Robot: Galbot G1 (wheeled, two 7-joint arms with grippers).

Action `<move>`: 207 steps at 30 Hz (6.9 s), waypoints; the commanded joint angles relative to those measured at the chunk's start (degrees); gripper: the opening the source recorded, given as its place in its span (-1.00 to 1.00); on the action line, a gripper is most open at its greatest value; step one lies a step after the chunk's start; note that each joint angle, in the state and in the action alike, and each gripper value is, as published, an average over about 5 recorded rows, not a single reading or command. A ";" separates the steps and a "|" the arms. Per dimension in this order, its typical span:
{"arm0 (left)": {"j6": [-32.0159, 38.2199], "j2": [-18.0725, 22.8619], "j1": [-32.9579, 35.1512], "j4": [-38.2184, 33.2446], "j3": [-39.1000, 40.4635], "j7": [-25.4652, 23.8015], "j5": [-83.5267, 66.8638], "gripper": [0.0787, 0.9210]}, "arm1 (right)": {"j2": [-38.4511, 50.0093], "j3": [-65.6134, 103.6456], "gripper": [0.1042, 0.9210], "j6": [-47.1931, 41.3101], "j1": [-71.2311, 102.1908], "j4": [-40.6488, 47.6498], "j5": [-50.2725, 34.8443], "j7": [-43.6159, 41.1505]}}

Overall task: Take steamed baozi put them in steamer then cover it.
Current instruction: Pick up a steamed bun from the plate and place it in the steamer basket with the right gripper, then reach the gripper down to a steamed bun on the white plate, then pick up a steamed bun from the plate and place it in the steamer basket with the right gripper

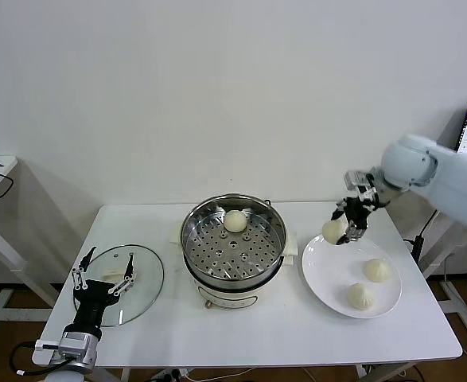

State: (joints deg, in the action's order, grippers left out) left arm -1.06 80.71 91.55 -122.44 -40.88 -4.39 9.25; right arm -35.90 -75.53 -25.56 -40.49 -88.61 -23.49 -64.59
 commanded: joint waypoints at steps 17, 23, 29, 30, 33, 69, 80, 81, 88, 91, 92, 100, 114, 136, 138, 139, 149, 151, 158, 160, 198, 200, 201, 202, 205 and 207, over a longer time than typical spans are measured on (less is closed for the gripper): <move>-0.20 -0.77 0.16 -0.80 -2.69 -0.14 -0.74 0.77 | -37.93 -0.65 0.36 -13.24 -0.19 10.09 -11.06 5.37; -0.30 -0.82 0.22 -0.72 -3.48 -0.24 -0.92 0.77 | -45.89 0.31 0.36 -10.79 5.99 22.95 -5.61 3.77; -0.28 -0.91 0.03 -0.28 -3.96 -0.38 -1.39 0.77 | -49.75 1.34 0.36 -9.63 10.65 29.16 -2.65 3.03; -0.28 -0.92 -0.03 -0.20 -3.96 -0.39 -1.49 0.77 | -50.22 1.49 0.36 -9.58 11.29 29.86 -2.36 3.01; -0.31 -0.92 -0.15 -0.16 -3.86 -0.42 -1.64 0.77 | -51.34 1.83 0.36 -9.39 12.69 31.61 -1.49 2.87; -0.26 -0.75 1.06 -1.18 -3.32 -0.24 -1.51 0.77 | 0.03 0.96 0.76 -1.02 -1.59 -0.79 3.71 -7.52; -0.12 -0.39 1.98 -1.59 -2.36 -0.05 -0.38 0.77 | 12.23 12.75 0.76 6.67 21.41 2.44 21.33 -9.50; -0.10 -0.30 2.02 -1.60 -2.31 -0.03 -0.33 0.77 | 12.15 15.38 0.76 6.89 24.21 3.09 22.61 -9.60; 0.00 0.00 2.25 -1.36 -2.35 0.03 0.00 0.77 | 9.39 24.97 0.76 9.20 37.73 8.10 27.48 -9.63; 0.02 0.02 2.13 -1.04 -2.46 0.10 0.00 0.77 | 8.56 26.42 0.76 9.38 39.85 8.87 28.05 -9.50; 0.04 0.03 2.06 -0.91 -2.47 0.12 0.00 0.77 | 8.28 26.82 0.76 9.42 40.46 9.14 28.24 -9.43; -0.10 0.09 1.41 -0.26 -2.36 0.19 -0.01 0.77 | 5.97 28.29 0.76 9.71 42.65 11.50 29.25 -8.89; 0.01 0.17 1.18 0.61 -2.34 0.17 0.08 0.77 | 2.36 29.56 0.76 9.64 44.73 14.51 30.30 -6.27; 0.01 0.34 1.00 0.90 -2.34 0.20 0.17 0.77 | 1.08 30.73 0.39 9.80 45.79 15.18 31.93 -6.43; -0.02 0.36 0.97 0.91 -2.30 0.21 0.17 0.77 | 1.09 30.95 0.35 9.82 45.77 15.10 31.87 -6.42; -0.04 0.36 0.96 0.89 -2.31 0.21 0.18 0.77 | 1.11 31.04 0.34 9.82 45.70 15.03 31.76 -6.44; -0.27 0.31 1.13 0.11 -2.15 0.33 0.30 0.77 | 3.92 26.94 0.32 10.65 32.73 12.99 24.25 -8.66; -0.34 0.30 1.15 -0.01 -2.07 0.37 0.36 0.77 | 4.20 24.66 0.32 11.04 27.05 12.24 22.14 -9.33; -0.41 0.22 1.20 -0.16 -1.92 0.39 0.43 0.77 | 2.31 15.90 0.32 15.38 8.44 7.98 16.07 -10.24; -0.41 0.16 1.17 -0.15 -1.88 0.39 0.45 0.77 | 1.14 14.69 0.32 18.25 4.88 6.41 15.98 -10.21; -0.23 -0.60 0.21 1.59 -4.11 0.04 -0.72 0.77 | -29.77 2.86 0.43 47.66 6.11 2.08 31.54 -5.42; -0.20 -0.67 0.17 1.73 -4.21 0.04 -0.72 0.77 | -29.81 2.65 0.43 47.82 6.36 1.82 31.14 -5.43; -0.19 -0.70 0.14 1.79 -4.26 0.03 -0.73 0.77 | -29.85 2.52 0.43 47.92 6.42 1.75 30.94 -5.43; -0.18 -0.73 0.09 1.87 -4.29 0.03 -0.74 0.77 | -29.94 2.41 0.43 48.01 6.51 1.73 30.76 -5.42; -0.18 -0.78 -0.14 2.12 -4.32 0.00 -0.76 0.77 | -30.49 2.17 0.43 48.18 6.88 1.88 30.53 -5.37; -0.18 -0.78 -0.27 2.27 -4.31 -0.01 -0.78 0.77 | -31.12 2.14 0.43 48.23 7.19 2.07 30.48 -5.34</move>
State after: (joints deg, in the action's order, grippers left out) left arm -1.25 79.98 91.44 -120.49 -45.16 -4.36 8.51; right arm -64.62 -72.55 20.95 -35.14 -86.36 6.36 -70.27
